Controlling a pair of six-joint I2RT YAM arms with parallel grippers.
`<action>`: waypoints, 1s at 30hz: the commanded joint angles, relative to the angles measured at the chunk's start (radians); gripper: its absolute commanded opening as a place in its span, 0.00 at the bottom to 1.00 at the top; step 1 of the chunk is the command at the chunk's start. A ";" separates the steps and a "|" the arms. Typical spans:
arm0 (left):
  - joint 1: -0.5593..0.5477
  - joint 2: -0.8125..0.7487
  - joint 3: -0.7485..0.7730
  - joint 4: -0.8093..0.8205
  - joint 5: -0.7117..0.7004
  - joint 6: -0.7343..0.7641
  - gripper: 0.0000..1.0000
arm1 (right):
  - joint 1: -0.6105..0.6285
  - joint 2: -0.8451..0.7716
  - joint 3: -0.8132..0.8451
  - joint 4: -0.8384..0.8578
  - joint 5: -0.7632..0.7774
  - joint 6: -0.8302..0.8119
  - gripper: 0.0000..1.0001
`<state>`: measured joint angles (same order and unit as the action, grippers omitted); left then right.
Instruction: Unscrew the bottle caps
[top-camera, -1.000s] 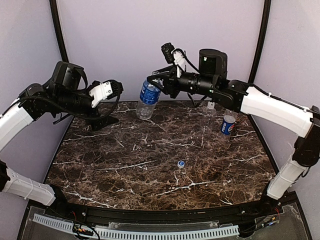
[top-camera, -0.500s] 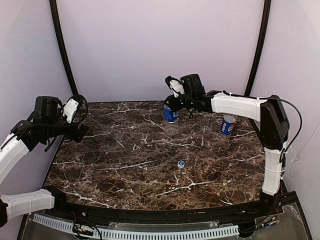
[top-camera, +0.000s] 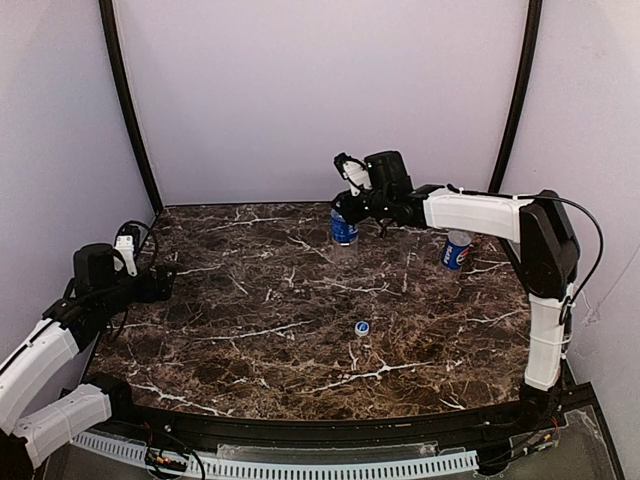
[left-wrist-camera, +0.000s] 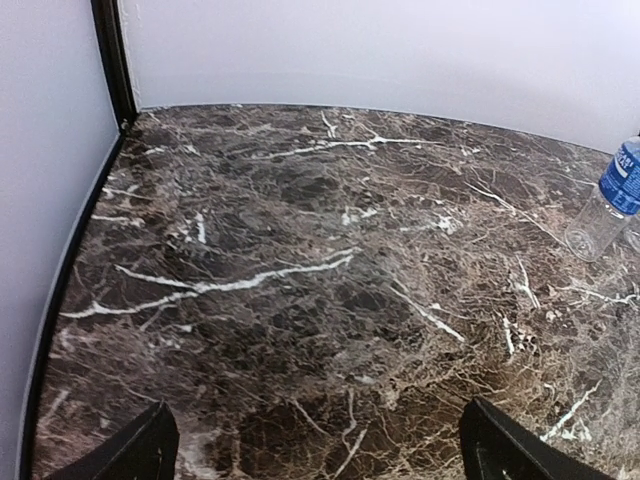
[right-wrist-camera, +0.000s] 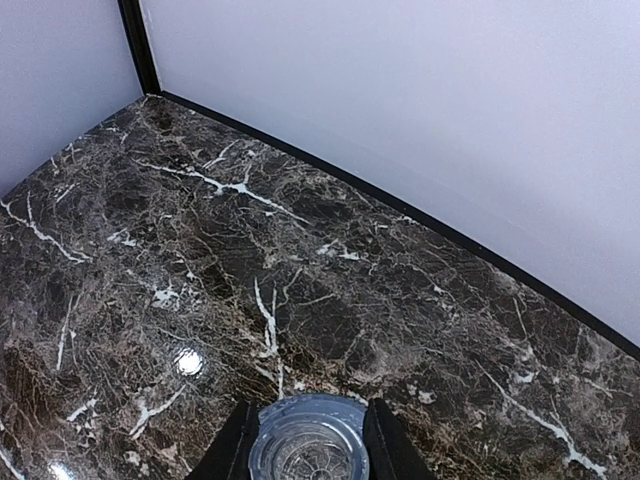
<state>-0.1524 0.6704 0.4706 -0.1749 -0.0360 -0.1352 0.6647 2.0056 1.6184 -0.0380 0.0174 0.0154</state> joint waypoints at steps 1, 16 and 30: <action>0.001 -0.031 -0.150 0.300 0.158 -0.108 0.99 | 0.000 0.016 -0.034 0.033 0.027 -0.002 0.00; -0.022 -0.084 -0.291 0.423 0.238 -0.063 0.99 | 0.000 -0.031 -0.029 0.028 0.052 -0.008 0.64; -0.022 -0.115 -0.303 0.435 0.245 -0.068 0.99 | -0.025 -0.161 0.208 -0.280 0.251 -0.018 0.99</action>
<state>-0.1726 0.5720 0.1879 0.2386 0.1955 -0.1986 0.6628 1.9373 1.7050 -0.1635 0.1097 -0.0284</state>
